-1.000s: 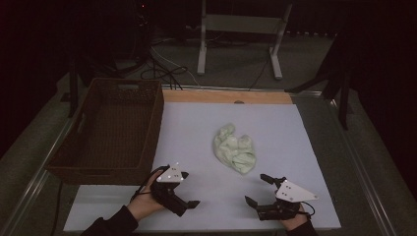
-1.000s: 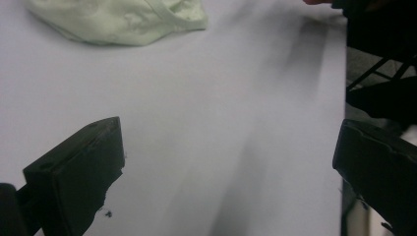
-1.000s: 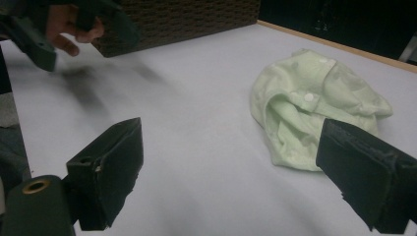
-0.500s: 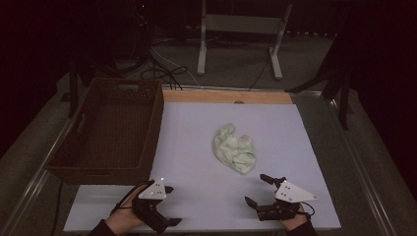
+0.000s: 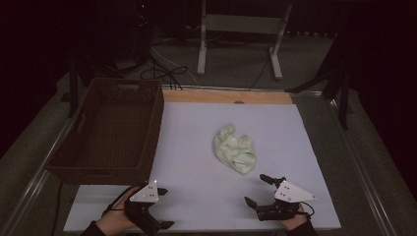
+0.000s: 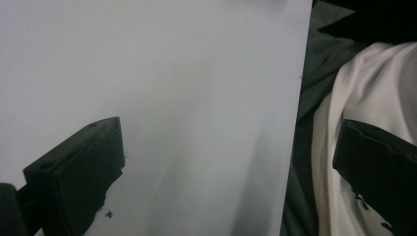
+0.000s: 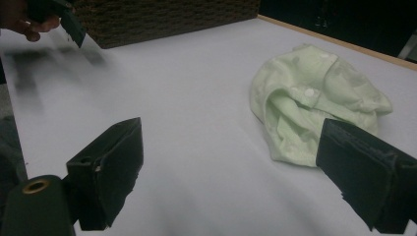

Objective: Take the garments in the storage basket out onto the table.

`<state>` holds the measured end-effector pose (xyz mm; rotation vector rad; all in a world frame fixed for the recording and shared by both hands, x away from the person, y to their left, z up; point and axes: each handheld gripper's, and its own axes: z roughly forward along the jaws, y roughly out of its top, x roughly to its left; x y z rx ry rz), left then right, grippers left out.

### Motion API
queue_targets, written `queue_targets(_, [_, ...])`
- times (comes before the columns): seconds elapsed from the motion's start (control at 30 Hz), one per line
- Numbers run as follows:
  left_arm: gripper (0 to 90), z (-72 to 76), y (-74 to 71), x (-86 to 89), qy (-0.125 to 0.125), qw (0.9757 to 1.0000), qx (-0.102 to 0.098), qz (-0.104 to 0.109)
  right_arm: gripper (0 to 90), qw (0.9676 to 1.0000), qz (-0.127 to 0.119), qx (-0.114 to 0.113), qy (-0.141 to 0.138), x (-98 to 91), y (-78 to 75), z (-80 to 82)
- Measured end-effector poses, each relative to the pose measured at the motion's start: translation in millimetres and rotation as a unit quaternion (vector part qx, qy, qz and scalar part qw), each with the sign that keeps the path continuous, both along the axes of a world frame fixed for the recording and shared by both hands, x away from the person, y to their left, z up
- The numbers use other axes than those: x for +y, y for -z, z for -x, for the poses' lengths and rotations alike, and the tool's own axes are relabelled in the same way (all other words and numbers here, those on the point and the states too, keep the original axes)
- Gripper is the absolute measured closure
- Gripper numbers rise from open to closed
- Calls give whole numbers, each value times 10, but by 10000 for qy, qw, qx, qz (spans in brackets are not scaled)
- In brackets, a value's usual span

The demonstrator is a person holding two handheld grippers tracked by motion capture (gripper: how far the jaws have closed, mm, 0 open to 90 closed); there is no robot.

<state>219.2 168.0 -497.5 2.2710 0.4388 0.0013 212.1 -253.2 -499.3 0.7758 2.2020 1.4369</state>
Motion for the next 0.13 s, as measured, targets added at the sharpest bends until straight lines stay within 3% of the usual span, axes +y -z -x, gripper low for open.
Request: queue_targets(0.13, [0, 7, 21, -12, 57, 10000, -8, -79, 109, 10000, 22, 5, -1, 4, 3, -1])
